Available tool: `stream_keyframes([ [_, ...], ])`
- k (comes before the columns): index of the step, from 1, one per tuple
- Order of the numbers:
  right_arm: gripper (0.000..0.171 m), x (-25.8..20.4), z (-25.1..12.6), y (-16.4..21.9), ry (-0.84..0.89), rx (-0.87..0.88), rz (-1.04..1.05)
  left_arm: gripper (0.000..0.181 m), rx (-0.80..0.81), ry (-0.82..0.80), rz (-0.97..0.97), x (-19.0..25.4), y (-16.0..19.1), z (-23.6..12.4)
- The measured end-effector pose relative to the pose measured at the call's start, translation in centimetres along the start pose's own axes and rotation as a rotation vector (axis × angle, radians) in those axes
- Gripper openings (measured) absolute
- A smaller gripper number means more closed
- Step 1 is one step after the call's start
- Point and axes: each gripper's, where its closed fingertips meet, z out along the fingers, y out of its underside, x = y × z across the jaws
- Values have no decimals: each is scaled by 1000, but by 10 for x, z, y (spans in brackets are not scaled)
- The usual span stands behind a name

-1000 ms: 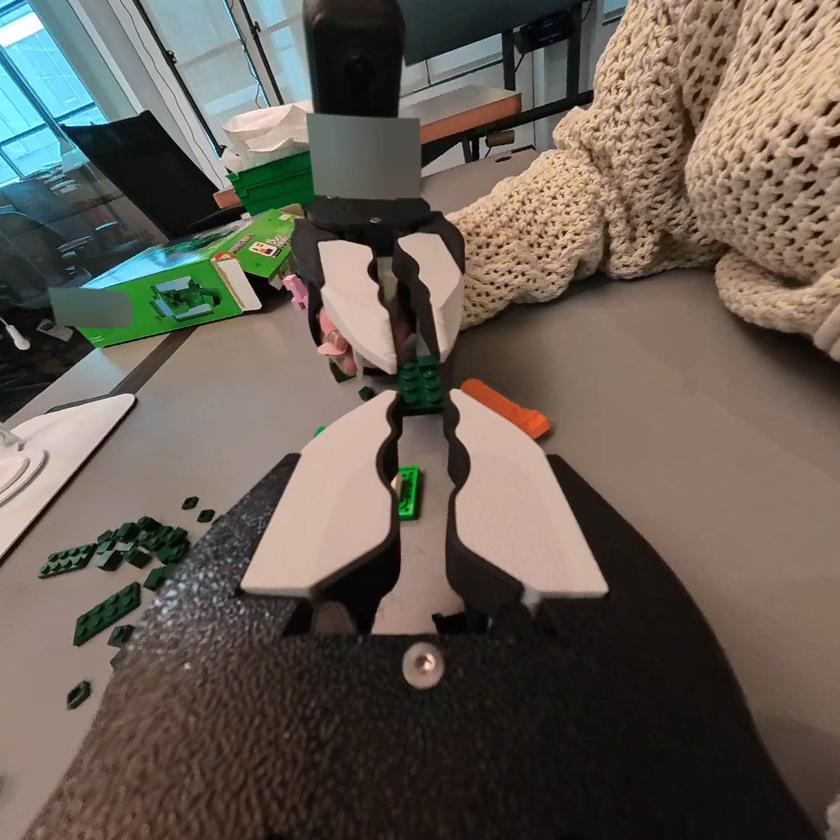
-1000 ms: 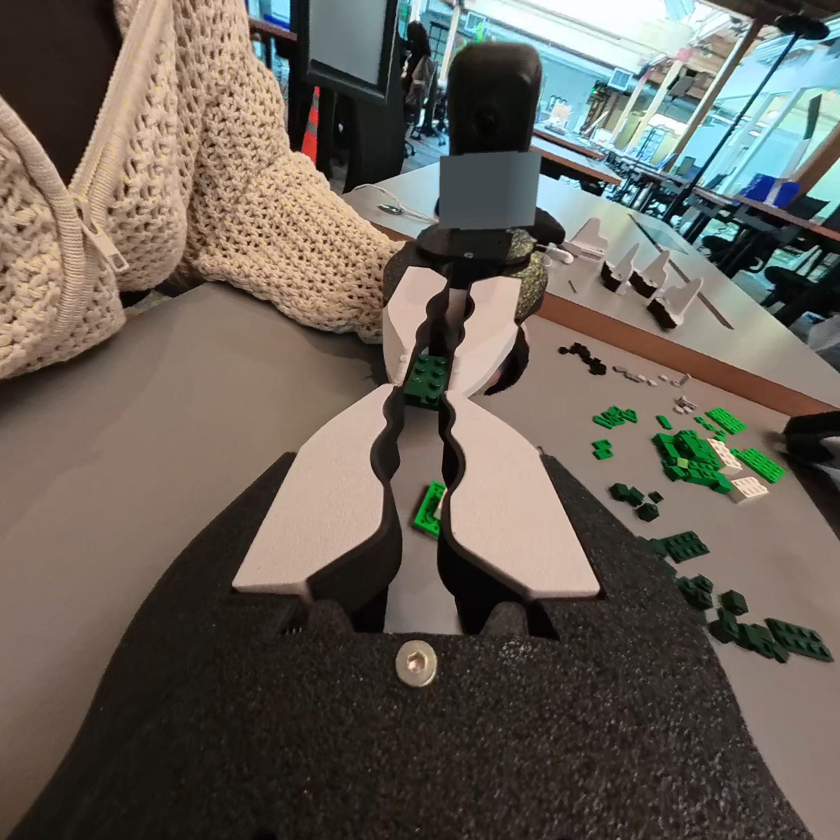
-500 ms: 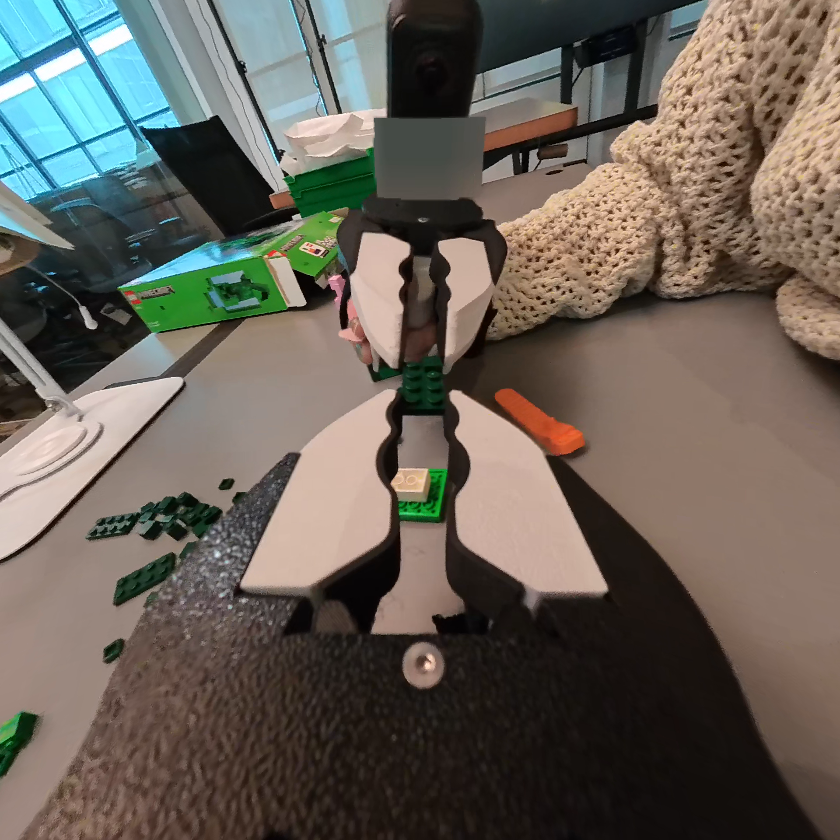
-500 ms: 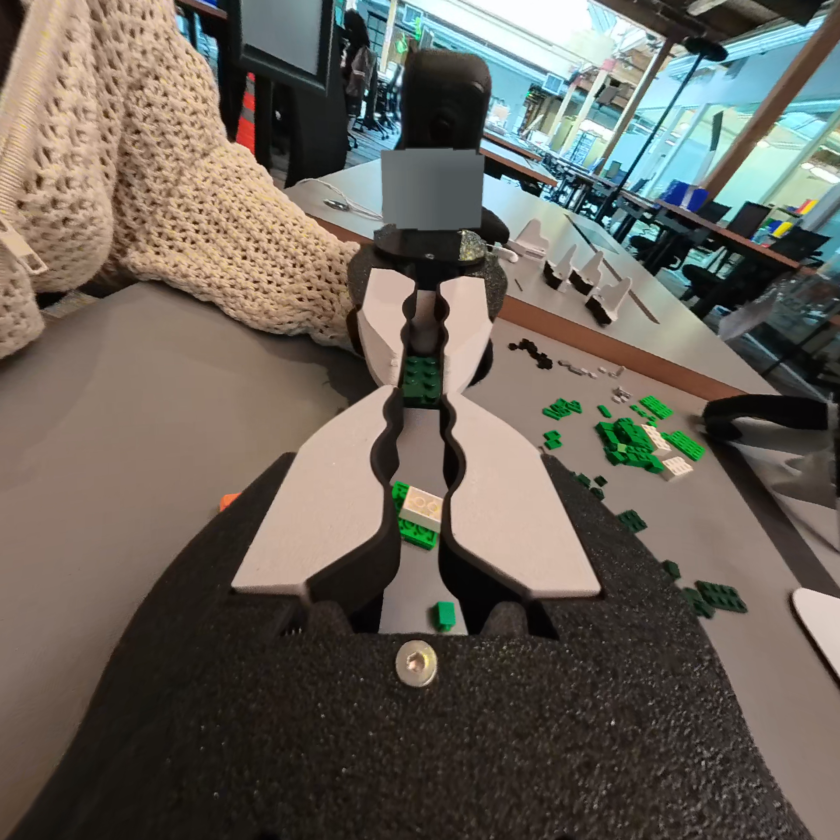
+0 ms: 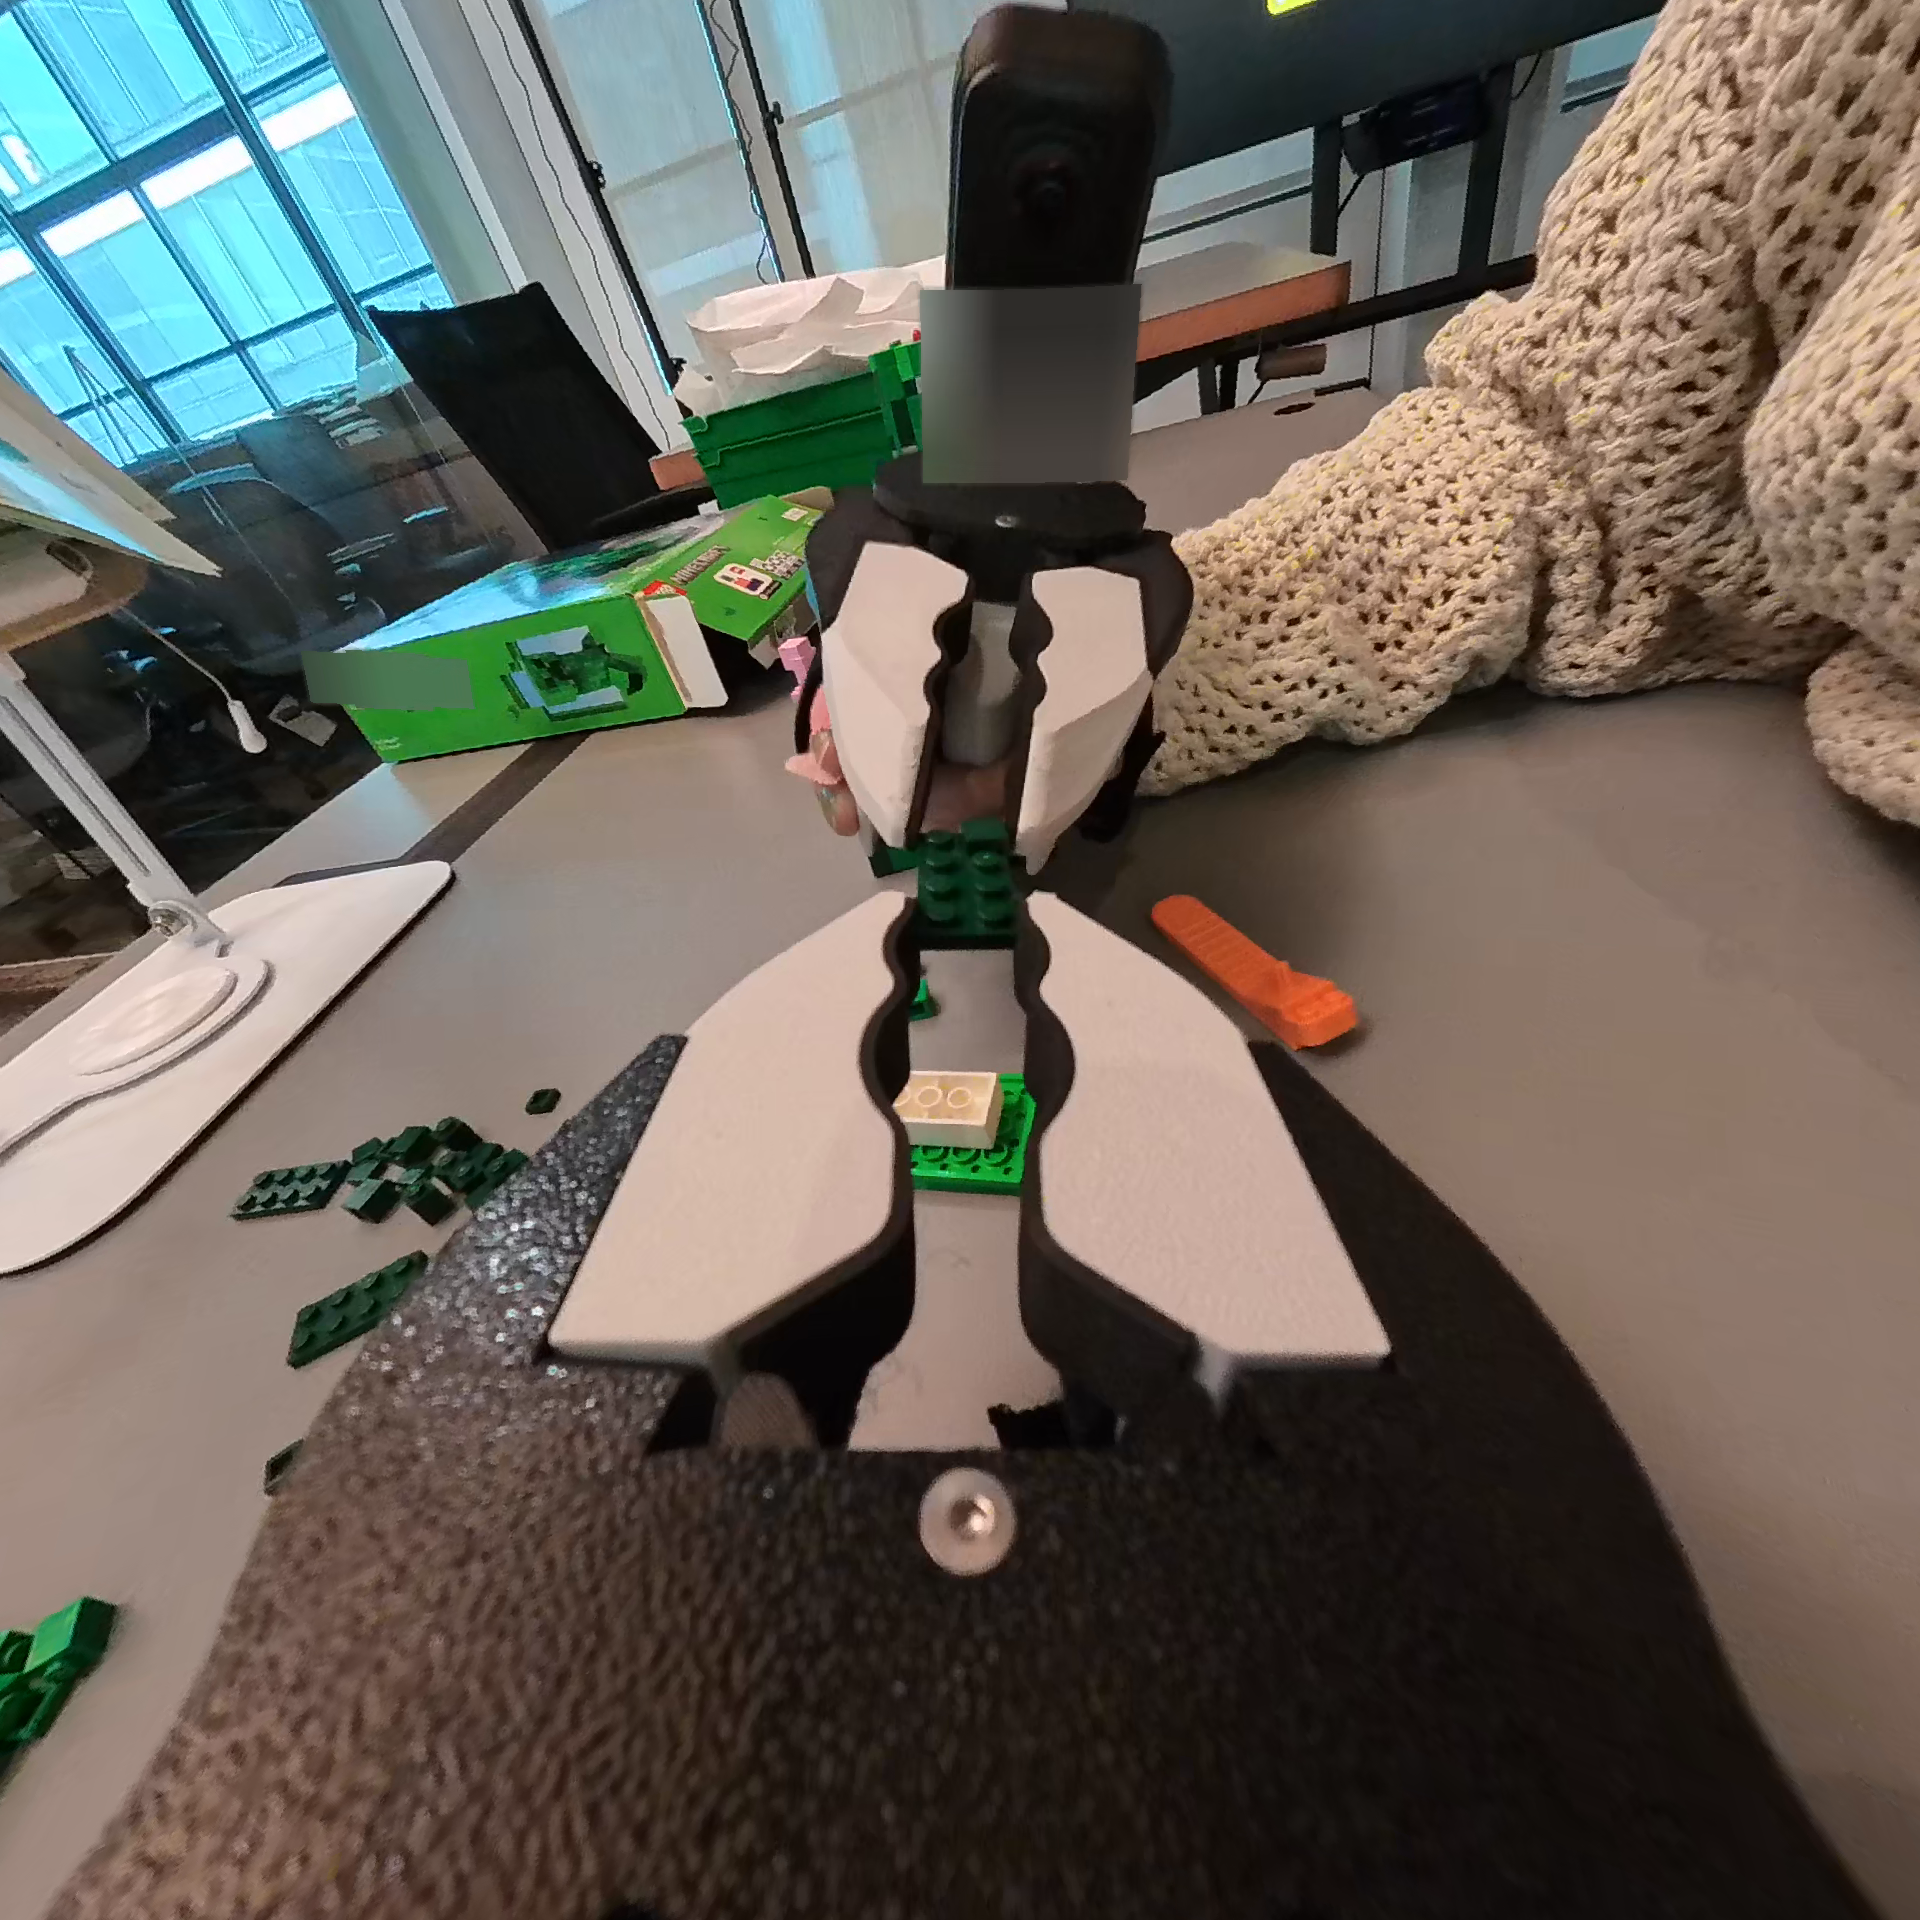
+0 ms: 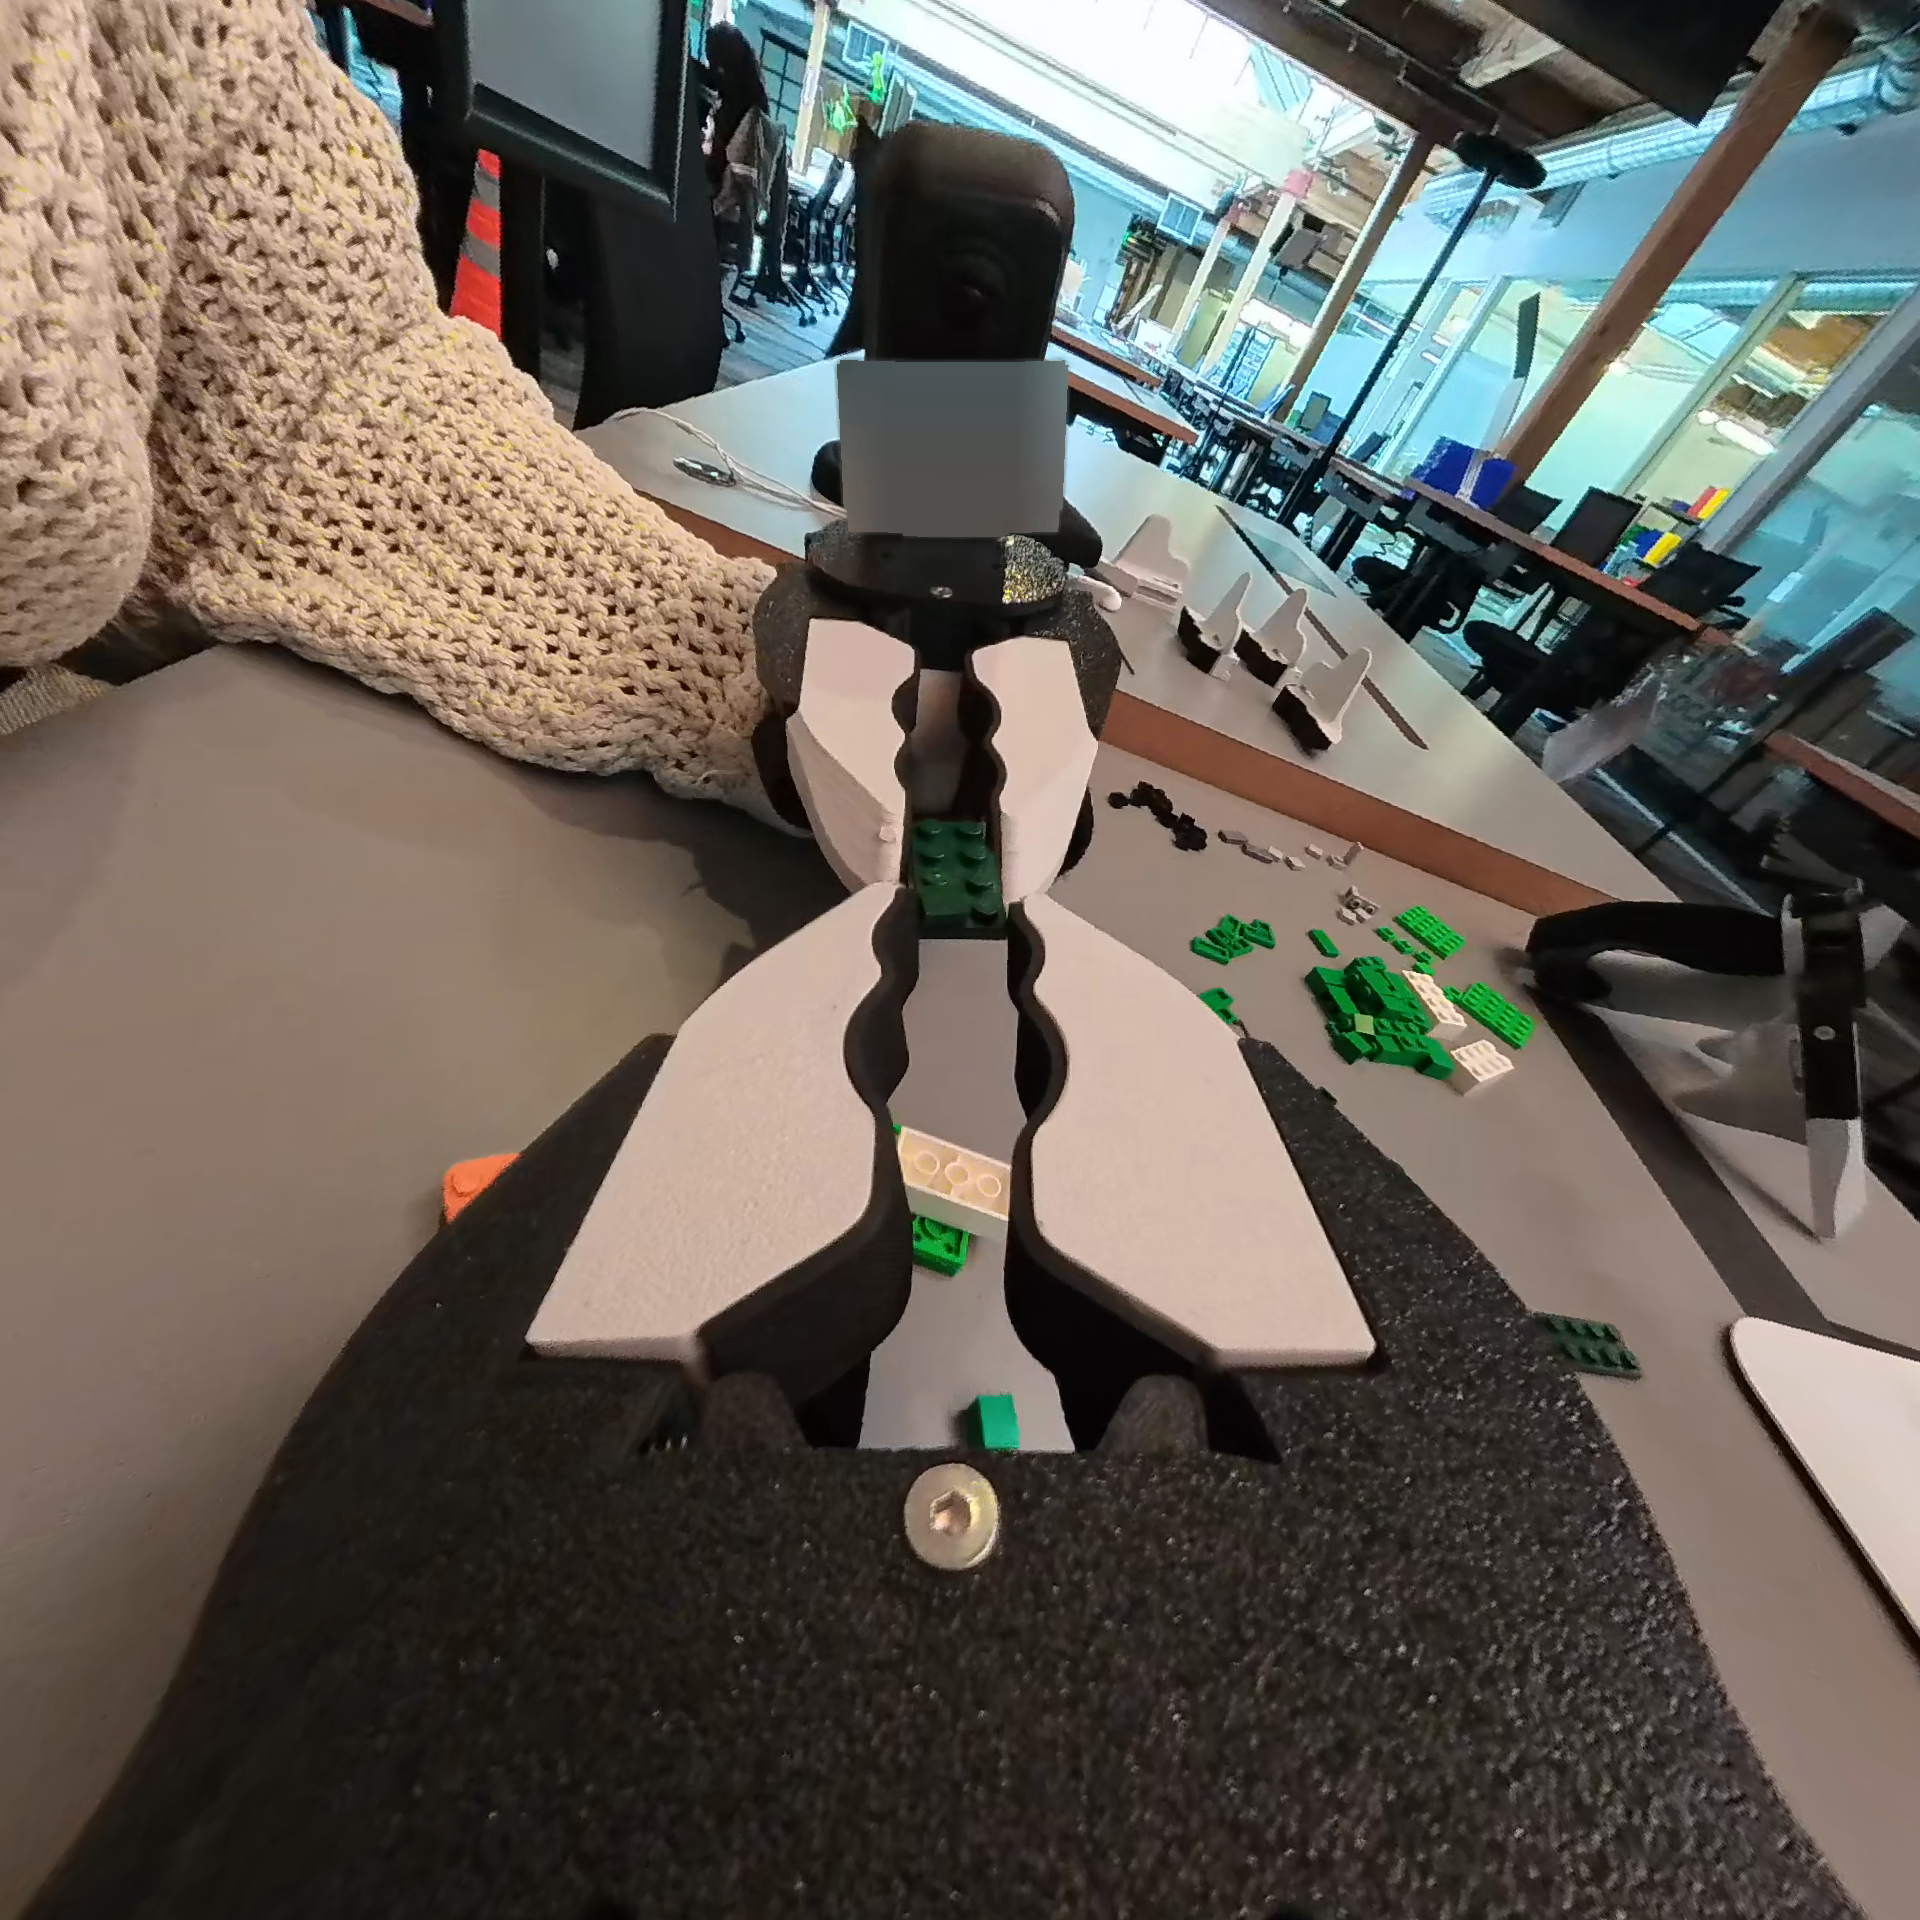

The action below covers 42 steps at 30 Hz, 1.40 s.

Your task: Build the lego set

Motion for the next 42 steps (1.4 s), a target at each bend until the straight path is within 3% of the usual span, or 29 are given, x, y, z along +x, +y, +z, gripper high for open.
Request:
stream_keyframes([
  [22,15,10,8,7,146,-94,-74,17,15,-65,-18,-11,-1,-4],
  [32,15,9,9,6,142,-98,-63,17,22,-66,-17,-11,-1,-5],
  [38,15,0,3,-3,42,16,-12,17,35,-5,3,-2,-3,-4],
  [42,4,-6,-2,-10,-11,65,-16,17,31,12,10,1,-3,-3],
])
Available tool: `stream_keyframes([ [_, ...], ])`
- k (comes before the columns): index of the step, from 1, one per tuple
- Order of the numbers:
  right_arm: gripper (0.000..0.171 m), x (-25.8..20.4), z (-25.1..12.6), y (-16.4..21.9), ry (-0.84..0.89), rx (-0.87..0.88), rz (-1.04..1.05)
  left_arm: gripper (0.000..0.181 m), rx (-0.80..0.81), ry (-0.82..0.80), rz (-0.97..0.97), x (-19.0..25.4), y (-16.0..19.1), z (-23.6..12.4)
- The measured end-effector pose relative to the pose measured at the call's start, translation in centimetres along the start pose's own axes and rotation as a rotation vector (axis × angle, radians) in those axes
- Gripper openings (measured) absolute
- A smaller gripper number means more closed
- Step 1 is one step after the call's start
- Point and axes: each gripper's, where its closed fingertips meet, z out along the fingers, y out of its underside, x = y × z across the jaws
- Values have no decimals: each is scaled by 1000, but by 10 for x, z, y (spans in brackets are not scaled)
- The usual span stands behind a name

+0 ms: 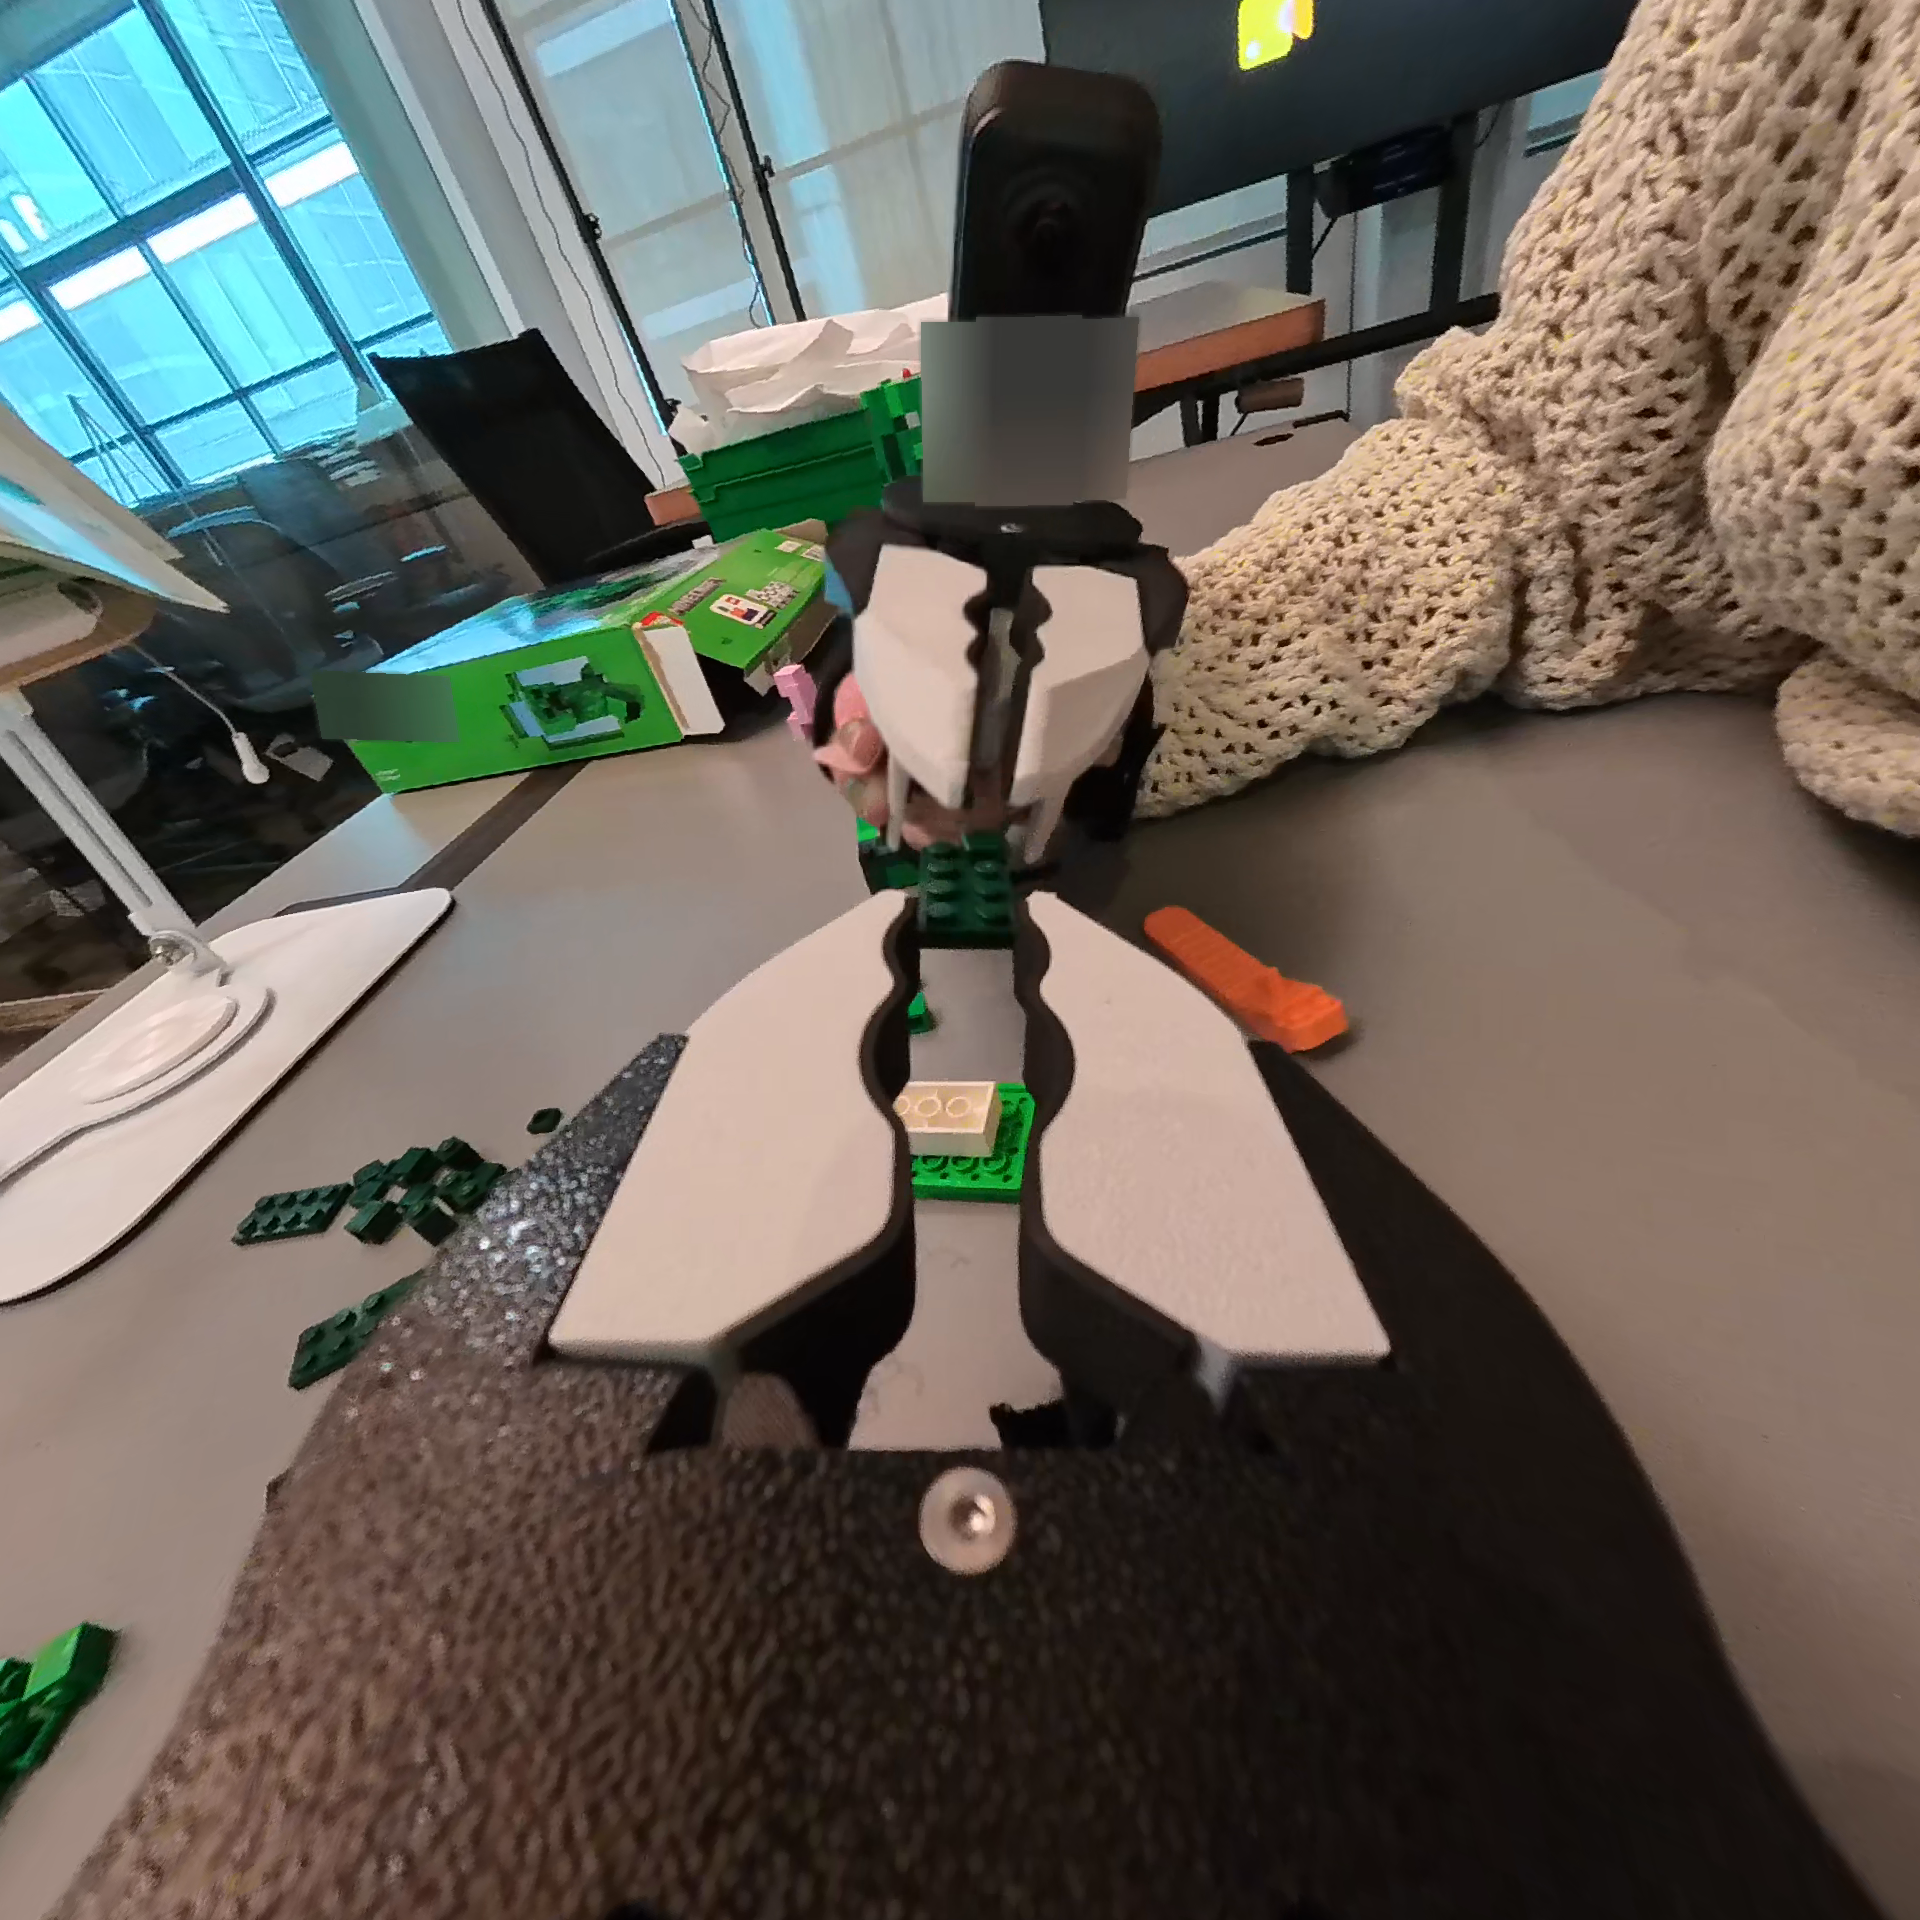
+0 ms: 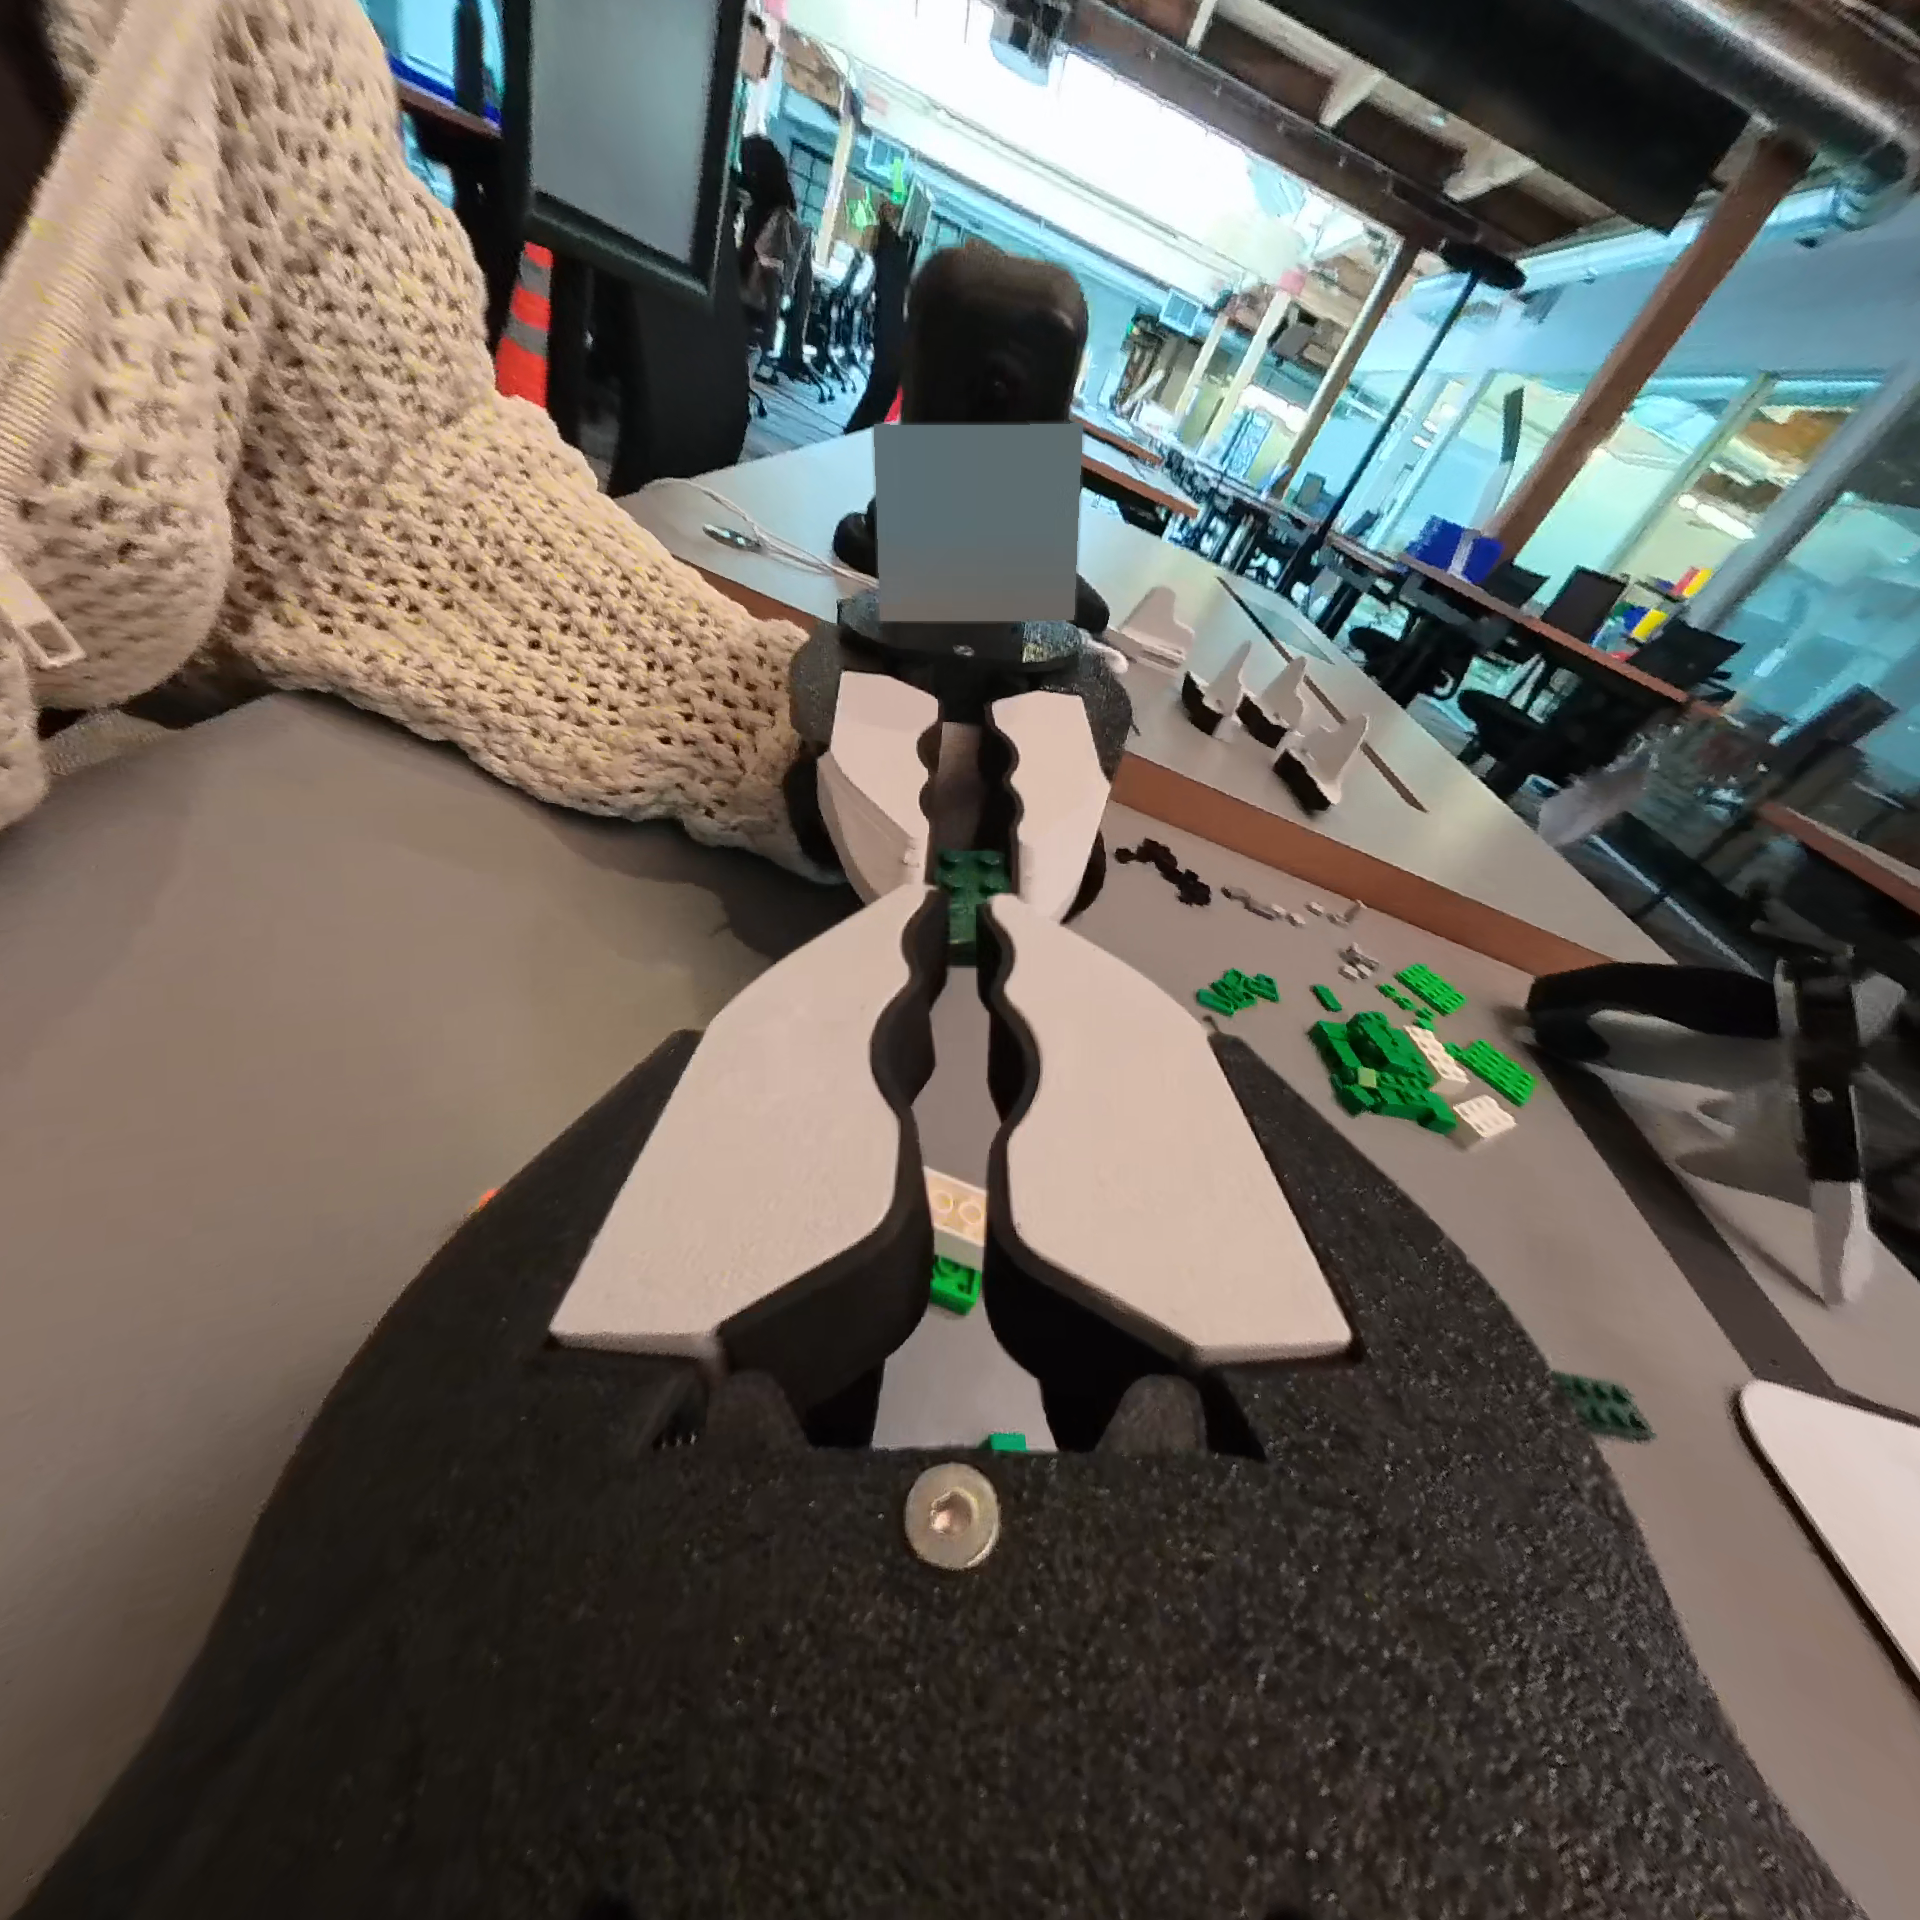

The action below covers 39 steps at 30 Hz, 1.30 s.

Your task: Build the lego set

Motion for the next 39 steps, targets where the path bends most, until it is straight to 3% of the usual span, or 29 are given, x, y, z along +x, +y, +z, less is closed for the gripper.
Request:
stream_keyframes([
  [6,12,-3,2,5,-19,-43,-28,17,2,3,-1,0,0,0],
  [34,7,9,9,12,158,-144,-196,17,22,-66,-7,-11,-2,-4],
  [39,11,12,5,-1,172,-38,-144,17,45,-72,11,-10,-6,-4],
])
